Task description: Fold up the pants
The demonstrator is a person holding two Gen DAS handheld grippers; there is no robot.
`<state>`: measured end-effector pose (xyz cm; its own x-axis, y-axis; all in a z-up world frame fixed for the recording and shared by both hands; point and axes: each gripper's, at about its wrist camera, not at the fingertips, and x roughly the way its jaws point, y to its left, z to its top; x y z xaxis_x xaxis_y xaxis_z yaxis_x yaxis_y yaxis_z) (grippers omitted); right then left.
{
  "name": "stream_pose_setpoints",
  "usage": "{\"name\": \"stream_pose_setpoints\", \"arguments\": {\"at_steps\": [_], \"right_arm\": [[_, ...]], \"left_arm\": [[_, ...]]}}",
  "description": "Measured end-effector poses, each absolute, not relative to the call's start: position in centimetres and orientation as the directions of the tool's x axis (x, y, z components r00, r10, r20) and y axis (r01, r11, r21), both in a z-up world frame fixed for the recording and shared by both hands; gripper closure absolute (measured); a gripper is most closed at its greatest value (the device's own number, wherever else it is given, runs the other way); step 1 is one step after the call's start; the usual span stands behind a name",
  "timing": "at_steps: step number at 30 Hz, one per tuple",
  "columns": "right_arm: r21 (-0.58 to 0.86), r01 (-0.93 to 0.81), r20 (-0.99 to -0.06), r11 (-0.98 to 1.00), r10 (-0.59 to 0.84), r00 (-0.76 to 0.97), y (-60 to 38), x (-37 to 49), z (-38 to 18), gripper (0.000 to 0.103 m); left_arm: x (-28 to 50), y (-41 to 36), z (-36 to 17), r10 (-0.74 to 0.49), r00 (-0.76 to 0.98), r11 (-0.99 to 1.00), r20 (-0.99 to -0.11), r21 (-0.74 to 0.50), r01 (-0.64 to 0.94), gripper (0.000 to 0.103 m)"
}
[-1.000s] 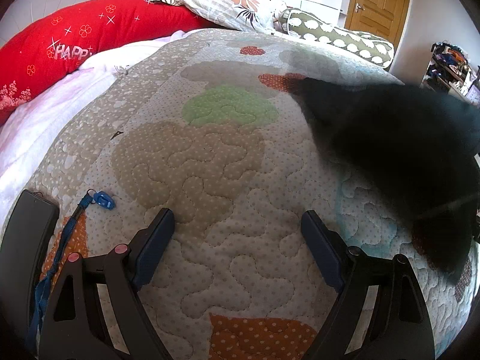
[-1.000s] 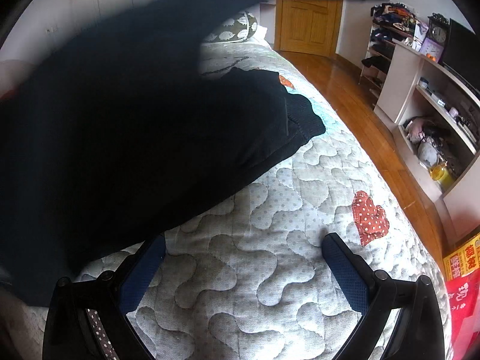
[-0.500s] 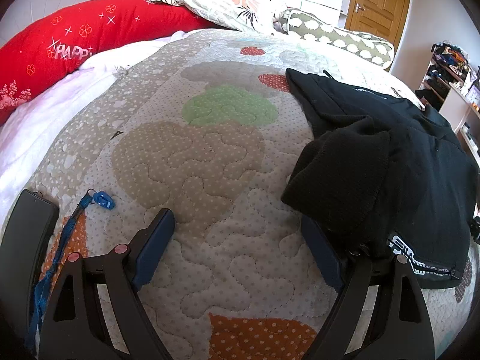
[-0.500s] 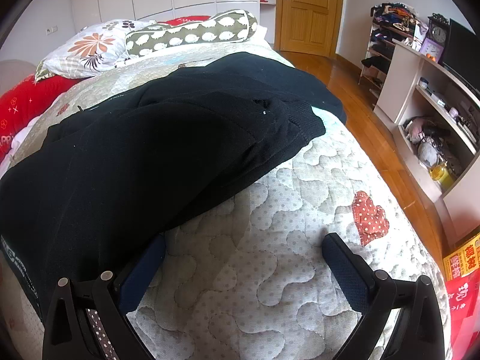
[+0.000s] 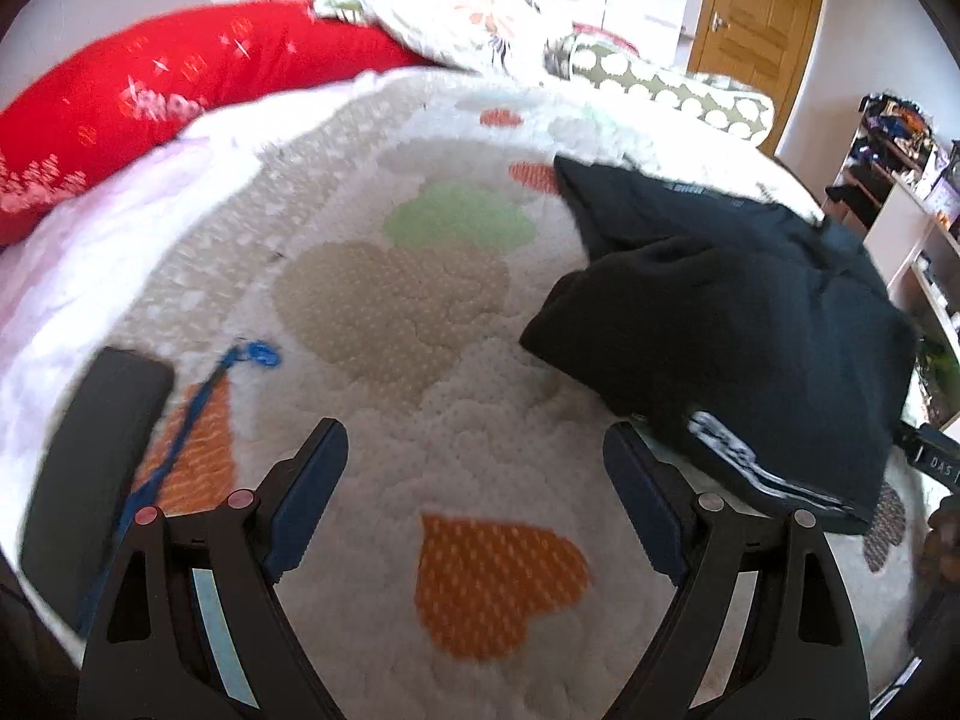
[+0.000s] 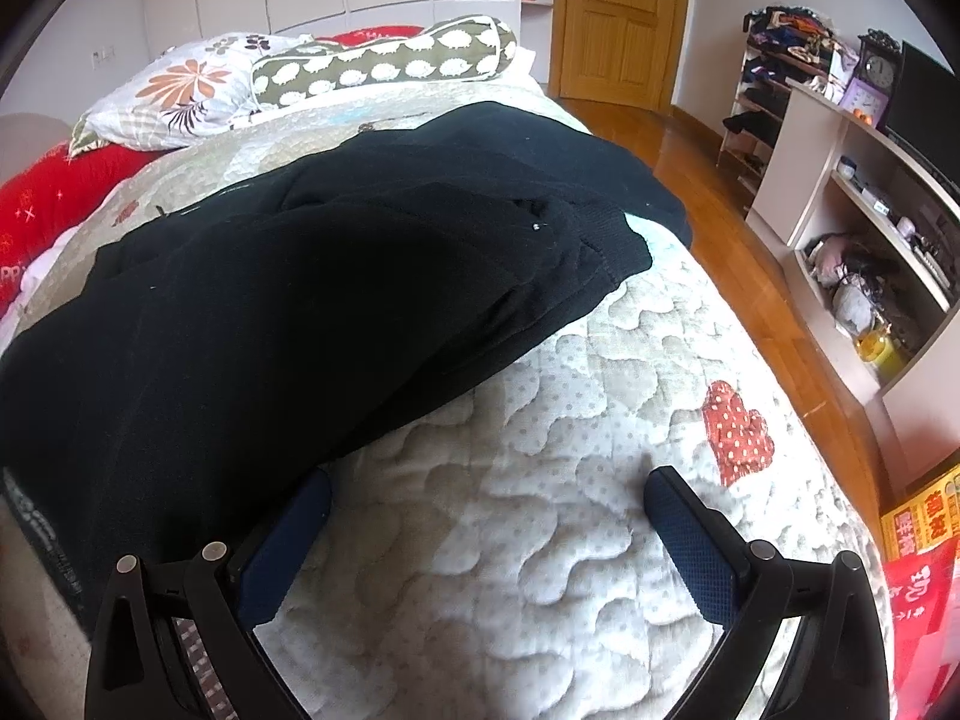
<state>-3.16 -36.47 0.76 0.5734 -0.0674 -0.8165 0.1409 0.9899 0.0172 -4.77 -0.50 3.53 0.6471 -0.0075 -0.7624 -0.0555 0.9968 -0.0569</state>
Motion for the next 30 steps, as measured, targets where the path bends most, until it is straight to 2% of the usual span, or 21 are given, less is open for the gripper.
{"name": "stream_pose_setpoints", "arguments": {"at_steps": [7, 19, 30], "right_arm": [[0.138, 0.043, -0.733, 0.989, 0.073, 0.676, -34.9, -7.0, 4.0, 0.001], [0.030, -0.077, -0.670, 0.997, 0.078, 0.738, -32.1, -10.3, 7.5, 0.001], [0.041, -0.096, -0.645, 0.995, 0.100, 0.758, -31.7, -10.4, 8.3, 0.001]], "left_arm": [[-7.2, -1.4, 6.3, 0.002, 0.699, 0.995, -0.715, -0.070, -0.074, 0.015], [-8.9, -4.3, 8.4, -0.024, 0.739, 0.999, -0.674, -0.048, -0.012, 0.015], [-8.8, -5.7, 8.9, -0.031, 0.743, 0.999, -0.668, -0.038, 0.008, 0.015]]}}
